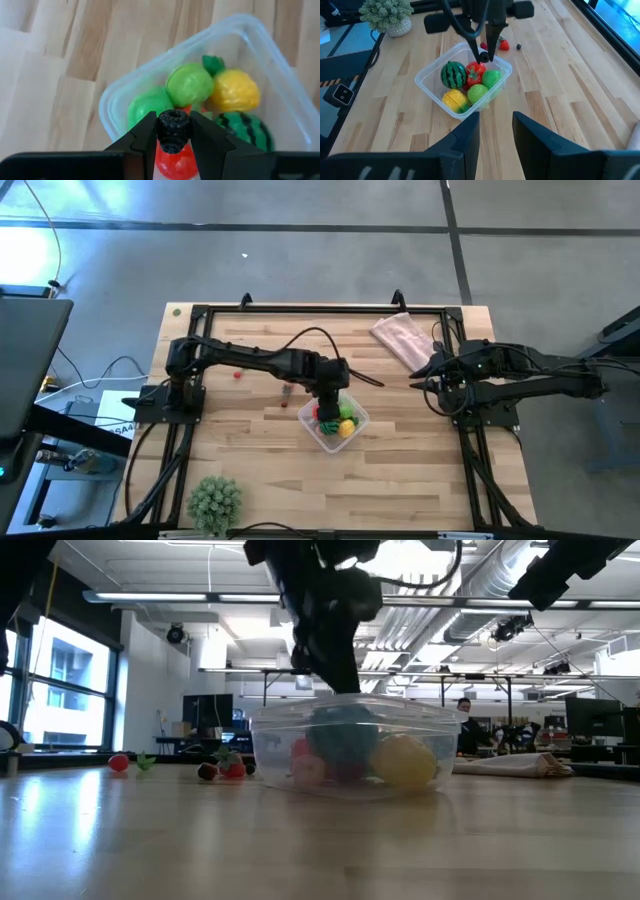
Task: Pick and placing Produce into tupperware
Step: Put the blackberry into the transparent container
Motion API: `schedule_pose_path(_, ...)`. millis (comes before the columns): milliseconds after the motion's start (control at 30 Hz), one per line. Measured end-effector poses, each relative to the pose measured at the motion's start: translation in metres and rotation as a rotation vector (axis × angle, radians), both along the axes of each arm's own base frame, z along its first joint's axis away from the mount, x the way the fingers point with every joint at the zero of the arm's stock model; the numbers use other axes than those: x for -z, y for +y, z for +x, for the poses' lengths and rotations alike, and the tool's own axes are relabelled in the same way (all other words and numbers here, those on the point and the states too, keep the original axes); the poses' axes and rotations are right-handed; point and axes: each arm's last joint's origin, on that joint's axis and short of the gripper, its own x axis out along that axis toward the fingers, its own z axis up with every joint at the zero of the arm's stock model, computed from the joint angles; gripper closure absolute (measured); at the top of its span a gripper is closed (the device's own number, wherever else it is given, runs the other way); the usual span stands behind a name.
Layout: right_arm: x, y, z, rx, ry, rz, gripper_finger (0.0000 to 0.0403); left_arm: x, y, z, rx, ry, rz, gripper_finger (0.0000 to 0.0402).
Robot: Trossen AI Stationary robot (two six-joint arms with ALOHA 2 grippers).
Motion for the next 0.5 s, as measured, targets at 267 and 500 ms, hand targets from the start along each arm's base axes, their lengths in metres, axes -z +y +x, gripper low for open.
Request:
schedule_pose_path(267,0.000,0.000,0.000,0.000,0.000,0.000,0.0297,0.016,0.001,0.005,-0.004,0.041,-0.006,0.0309)
schedule_pose_path(500,0.000,0.000,0.000,0.000,0.000,0.000,0.0297,0.023,0.001,0.008,0.004,0.045,-0.014,0.0309)
